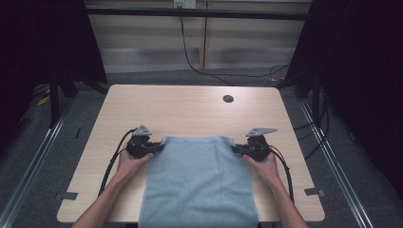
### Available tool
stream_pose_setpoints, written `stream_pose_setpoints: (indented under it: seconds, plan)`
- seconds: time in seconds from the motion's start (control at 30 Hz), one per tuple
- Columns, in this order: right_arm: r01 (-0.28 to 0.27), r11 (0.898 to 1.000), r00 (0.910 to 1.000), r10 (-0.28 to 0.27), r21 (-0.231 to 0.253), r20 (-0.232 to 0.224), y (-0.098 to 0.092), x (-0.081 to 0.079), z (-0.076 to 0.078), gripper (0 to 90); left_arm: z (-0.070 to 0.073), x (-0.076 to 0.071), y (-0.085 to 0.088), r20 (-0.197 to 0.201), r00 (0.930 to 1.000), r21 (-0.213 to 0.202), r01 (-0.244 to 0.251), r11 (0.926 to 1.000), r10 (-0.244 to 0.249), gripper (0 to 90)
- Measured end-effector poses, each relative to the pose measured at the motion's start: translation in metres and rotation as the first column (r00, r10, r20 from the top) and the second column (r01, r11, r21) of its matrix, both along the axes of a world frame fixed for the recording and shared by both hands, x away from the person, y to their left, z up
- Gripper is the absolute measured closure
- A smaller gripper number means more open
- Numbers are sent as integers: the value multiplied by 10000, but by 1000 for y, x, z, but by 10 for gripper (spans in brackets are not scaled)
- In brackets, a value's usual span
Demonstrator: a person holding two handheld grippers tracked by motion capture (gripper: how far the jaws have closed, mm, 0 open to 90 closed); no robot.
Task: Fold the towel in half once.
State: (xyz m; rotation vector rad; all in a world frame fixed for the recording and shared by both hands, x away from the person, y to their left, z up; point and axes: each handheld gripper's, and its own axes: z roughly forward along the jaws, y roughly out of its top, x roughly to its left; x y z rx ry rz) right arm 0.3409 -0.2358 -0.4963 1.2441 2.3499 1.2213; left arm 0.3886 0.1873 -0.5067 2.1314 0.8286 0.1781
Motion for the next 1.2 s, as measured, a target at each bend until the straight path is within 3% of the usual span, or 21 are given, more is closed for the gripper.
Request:
stream_pose_setpoints:
  seconds: [0.07,0.1,0.13,0.23,0.37,0.43,0.53,0.7,0.83,0.87,0.9,0.97,1.03,1.07,1.13,1.2]
  plan:
    - [38,9997,10000,-38,246,20,-2,-1,4,852,5,-3,2,18,10000,-262,62,9996,-62,836]
    - [43,9991,9999,-49,418,137,-4,-2,6,853,8,-5,4,-49,9999,-614,143,9980,-146,837]
    - [71,9979,9998,-83,637,198,-5,-3,9,855,8,-5,4,-49,9999,-614,143,9980,-146,838]
    - [79,9945,9988,-128,1046,465,-7,-6,19,856,28,-12,12,200,9997,-1554,193,9877,-164,838]
    - [221,9921,9961,-324,1238,819,-9,-10,35,860,42,-18,21,554,9983,-2057,270,9782,-159,838]
    - [179,9904,9944,-319,1367,1012,-10,-13,43,860,49,-20,25,588,9982,-2465,267,9688,-125,838]
    - [87,9868,9909,-302,1617,1309,-11,-13,58,861,55,-21,27,729,9973,-2567,263,9661,-78,843]
    - [-16,9896,9839,-241,1435,1771,-10,-5,91,862,80,-11,30,1052,9940,-2871,27,9579,287,847]
    - [83,9879,9745,-426,1546,2203,-11,8,119,862,108,4,28,1423,9884,-2960,-87,9551,531,847]
    - [83,9879,9745,-426,1546,2203,-11,8,119,862,108,4,28,1423,9884,-2960,-87,9551,531,847]
    - [183,9864,9690,-578,1636,2403,-12,15,132,863,123,10,26,1661,9840,-3115,-90,9502,638,848]
    - [289,9849,9639,-726,1706,2561,-13,23,143,863,138,15,24,1868,9796,-3121,-120,9500,738,849]
    - [419,9818,9585,-918,1854,2698,-14,30,155,864,151,18,22,2004,9756,-3423,-164,9394,901,850]
    - [419,9818,9585,-918,1854,2698,-14,30,155,864,151,18,22,2004,9756,-3423,-164,9394,901,850]
    - [616,9804,9506,-1148,1874,2883,-15,39,172,865,170,19,18,2372,9665,-3408,-121,9401,984,850]
    - [674,9763,9430,-1296,2057,3065,-16,39,182,865,180,17,19,2536,9631,-3568,61,9342,906,850]
